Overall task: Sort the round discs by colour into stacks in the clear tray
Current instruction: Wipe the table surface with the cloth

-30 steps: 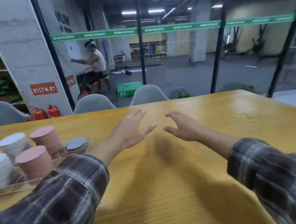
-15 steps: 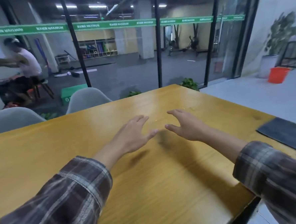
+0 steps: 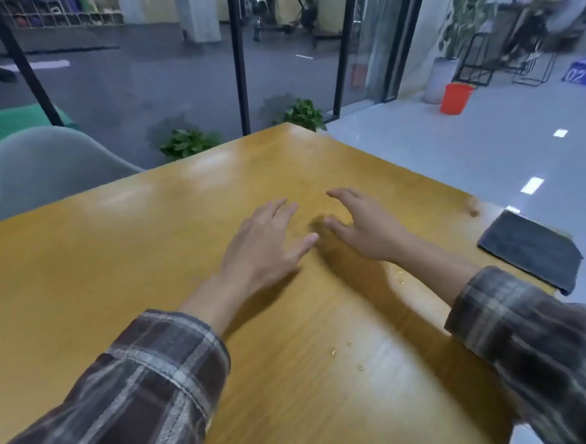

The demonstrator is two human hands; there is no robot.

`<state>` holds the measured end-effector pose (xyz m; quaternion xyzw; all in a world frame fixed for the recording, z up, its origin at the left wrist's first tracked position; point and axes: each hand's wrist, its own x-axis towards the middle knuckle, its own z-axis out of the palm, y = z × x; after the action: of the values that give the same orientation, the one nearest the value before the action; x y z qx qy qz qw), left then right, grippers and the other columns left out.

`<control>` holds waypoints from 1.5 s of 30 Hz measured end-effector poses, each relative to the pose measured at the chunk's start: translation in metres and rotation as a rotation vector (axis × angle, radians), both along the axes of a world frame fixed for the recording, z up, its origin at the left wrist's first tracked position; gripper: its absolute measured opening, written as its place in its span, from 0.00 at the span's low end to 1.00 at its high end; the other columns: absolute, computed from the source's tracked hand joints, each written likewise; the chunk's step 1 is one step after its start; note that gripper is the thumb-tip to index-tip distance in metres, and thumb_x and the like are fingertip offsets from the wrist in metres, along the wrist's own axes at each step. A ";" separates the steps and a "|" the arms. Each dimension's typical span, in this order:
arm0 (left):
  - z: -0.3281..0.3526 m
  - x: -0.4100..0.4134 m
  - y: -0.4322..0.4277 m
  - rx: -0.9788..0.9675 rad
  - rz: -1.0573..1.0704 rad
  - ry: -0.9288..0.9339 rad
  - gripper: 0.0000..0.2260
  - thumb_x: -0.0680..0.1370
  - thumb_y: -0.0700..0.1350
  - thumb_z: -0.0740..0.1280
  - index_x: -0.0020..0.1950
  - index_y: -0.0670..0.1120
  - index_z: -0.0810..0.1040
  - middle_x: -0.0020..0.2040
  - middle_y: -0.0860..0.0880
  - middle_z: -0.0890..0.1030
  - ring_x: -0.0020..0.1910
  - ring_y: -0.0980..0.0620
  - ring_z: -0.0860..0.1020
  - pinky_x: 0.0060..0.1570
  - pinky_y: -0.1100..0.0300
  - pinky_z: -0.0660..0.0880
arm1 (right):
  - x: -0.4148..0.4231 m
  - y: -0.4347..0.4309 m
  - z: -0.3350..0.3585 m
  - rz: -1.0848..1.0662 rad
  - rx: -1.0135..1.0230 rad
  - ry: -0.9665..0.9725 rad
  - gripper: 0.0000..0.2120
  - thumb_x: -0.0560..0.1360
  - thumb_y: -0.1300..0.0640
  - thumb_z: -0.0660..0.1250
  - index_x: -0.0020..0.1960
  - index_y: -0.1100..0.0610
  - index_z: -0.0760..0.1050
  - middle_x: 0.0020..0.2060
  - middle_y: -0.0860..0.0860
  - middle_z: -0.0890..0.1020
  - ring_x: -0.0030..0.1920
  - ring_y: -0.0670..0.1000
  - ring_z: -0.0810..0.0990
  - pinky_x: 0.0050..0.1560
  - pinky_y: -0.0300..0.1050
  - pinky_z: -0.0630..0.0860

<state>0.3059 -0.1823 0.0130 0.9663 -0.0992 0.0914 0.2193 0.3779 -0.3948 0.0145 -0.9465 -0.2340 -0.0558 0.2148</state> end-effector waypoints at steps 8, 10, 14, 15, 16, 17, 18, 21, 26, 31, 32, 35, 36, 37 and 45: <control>0.036 -0.015 -0.070 -0.059 -0.138 0.087 0.20 0.83 0.57 0.66 0.71 0.47 0.77 0.66 0.50 0.77 0.69 0.48 0.72 0.65 0.55 0.70 | -0.037 -0.063 0.038 -0.227 0.052 0.100 0.23 0.82 0.50 0.65 0.75 0.57 0.69 0.70 0.52 0.72 0.71 0.53 0.69 0.69 0.51 0.69; 0.041 -0.020 -0.096 -0.033 -0.199 0.124 0.21 0.83 0.57 0.65 0.72 0.47 0.76 0.68 0.51 0.76 0.69 0.49 0.72 0.66 0.55 0.70 | -0.042 -0.090 0.044 -0.276 0.017 0.117 0.23 0.82 0.50 0.65 0.75 0.57 0.69 0.70 0.52 0.72 0.71 0.53 0.69 0.69 0.53 0.69; 0.036 -0.028 -0.146 0.077 -0.324 0.243 0.25 0.83 0.60 0.63 0.76 0.47 0.72 0.78 0.49 0.66 0.78 0.49 0.64 0.74 0.52 0.64 | -0.046 -0.153 0.046 -0.434 -0.082 0.147 0.21 0.81 0.49 0.64 0.72 0.54 0.71 0.68 0.53 0.72 0.67 0.56 0.70 0.66 0.56 0.70; 0.034 -0.028 -0.160 0.129 -0.378 0.262 0.26 0.84 0.60 0.62 0.78 0.47 0.70 0.81 0.48 0.63 0.80 0.49 0.60 0.76 0.52 0.62 | -0.046 -0.169 0.044 -0.481 -0.104 0.146 0.21 0.81 0.48 0.64 0.71 0.54 0.72 0.67 0.53 0.72 0.66 0.57 0.70 0.65 0.58 0.70; 0.032 -0.028 -0.173 0.177 -0.436 0.273 0.27 0.84 0.60 0.61 0.79 0.46 0.69 0.82 0.48 0.60 0.82 0.49 0.57 0.78 0.52 0.60 | -0.046 -0.185 0.041 -0.517 -0.119 0.143 0.20 0.81 0.48 0.64 0.71 0.54 0.73 0.68 0.53 0.72 0.66 0.57 0.70 0.65 0.59 0.70; 0.031 -0.027 -0.186 0.213 -0.487 0.277 0.28 0.84 0.60 0.60 0.80 0.46 0.67 0.83 0.48 0.58 0.82 0.49 0.55 0.79 0.52 0.58 | -0.046 -0.200 0.036 -0.541 -0.135 0.148 0.20 0.81 0.47 0.64 0.71 0.53 0.72 0.69 0.53 0.71 0.68 0.58 0.69 0.65 0.59 0.69; 0.031 -0.026 -0.197 0.232 -0.526 0.274 0.29 0.85 0.59 0.59 0.81 0.45 0.65 0.84 0.48 0.57 0.83 0.49 0.54 0.80 0.52 0.56 | -0.046 -0.213 0.032 -0.552 -0.152 0.161 0.21 0.81 0.47 0.63 0.72 0.53 0.71 0.71 0.53 0.69 0.70 0.58 0.67 0.67 0.60 0.67; 0.028 -0.012 -0.224 0.263 -0.566 0.236 0.31 0.85 0.59 0.59 0.83 0.45 0.59 0.84 0.47 0.55 0.83 0.48 0.53 0.80 0.54 0.52 | -0.039 -0.243 0.017 -0.570 -0.185 0.205 0.25 0.82 0.44 0.60 0.77 0.51 0.65 0.77 0.53 0.62 0.76 0.58 0.61 0.74 0.59 0.59; 0.013 0.017 -0.233 0.262 -0.560 0.250 0.32 0.84 0.60 0.60 0.82 0.42 0.63 0.82 0.44 0.62 0.82 0.46 0.59 0.80 0.52 0.57 | -0.024 -0.247 -0.006 -0.586 -0.201 0.248 0.33 0.84 0.38 0.51 0.83 0.55 0.52 0.82 0.52 0.53 0.81 0.54 0.50 0.80 0.54 0.46; 0.003 0.025 -0.208 0.169 -0.509 0.197 0.29 0.83 0.61 0.55 0.74 0.42 0.74 0.76 0.43 0.72 0.76 0.44 0.69 0.74 0.49 0.68 | -0.041 -0.225 -0.024 -0.639 -0.217 0.219 0.36 0.83 0.36 0.42 0.84 0.55 0.46 0.83 0.51 0.47 0.82 0.51 0.42 0.81 0.55 0.42; 0.003 0.026 -0.202 0.147 -0.494 0.189 0.29 0.83 0.60 0.54 0.75 0.42 0.74 0.76 0.43 0.72 0.77 0.44 0.68 0.75 0.49 0.67 | -0.047 -0.220 -0.025 -0.637 -0.227 0.211 0.36 0.83 0.36 0.41 0.84 0.55 0.46 0.83 0.51 0.46 0.82 0.50 0.41 0.81 0.55 0.42; 0.008 0.028 -0.178 0.119 -0.457 0.163 0.28 0.83 0.59 0.54 0.75 0.42 0.74 0.77 0.43 0.71 0.79 0.44 0.67 0.75 0.50 0.64 | -0.061 -0.202 -0.026 -0.629 -0.248 0.214 0.35 0.83 0.36 0.40 0.84 0.55 0.45 0.83 0.51 0.45 0.82 0.50 0.40 0.81 0.56 0.43; 0.010 0.027 -0.169 0.123 -0.446 0.162 0.28 0.83 0.59 0.55 0.75 0.42 0.74 0.77 0.43 0.71 0.78 0.44 0.67 0.75 0.51 0.64 | -0.066 -0.195 -0.027 -0.626 -0.260 0.217 0.35 0.83 0.36 0.39 0.84 0.55 0.44 0.83 0.51 0.44 0.82 0.50 0.39 0.81 0.56 0.43; 0.011 0.025 -0.160 0.125 -0.434 0.165 0.28 0.83 0.58 0.55 0.75 0.42 0.74 0.77 0.43 0.71 0.78 0.44 0.67 0.75 0.50 0.64 | -0.070 -0.189 -0.026 -0.617 -0.271 0.219 0.35 0.83 0.36 0.39 0.84 0.55 0.44 0.83 0.51 0.43 0.82 0.50 0.38 0.81 0.57 0.43; 0.014 0.004 -0.088 0.096 -0.344 0.170 0.29 0.83 0.60 0.54 0.74 0.42 0.75 0.76 0.42 0.71 0.78 0.42 0.67 0.74 0.46 0.66 | -0.102 -0.117 -0.020 -0.480 -0.303 0.233 0.35 0.84 0.36 0.40 0.83 0.55 0.41 0.83 0.51 0.40 0.81 0.49 0.35 0.81 0.57 0.42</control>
<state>0.3101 -0.2708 0.0272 0.9487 -0.2482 -0.0343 0.1930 0.2762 -0.5120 -0.0054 -0.9961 0.0168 0.0397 0.0774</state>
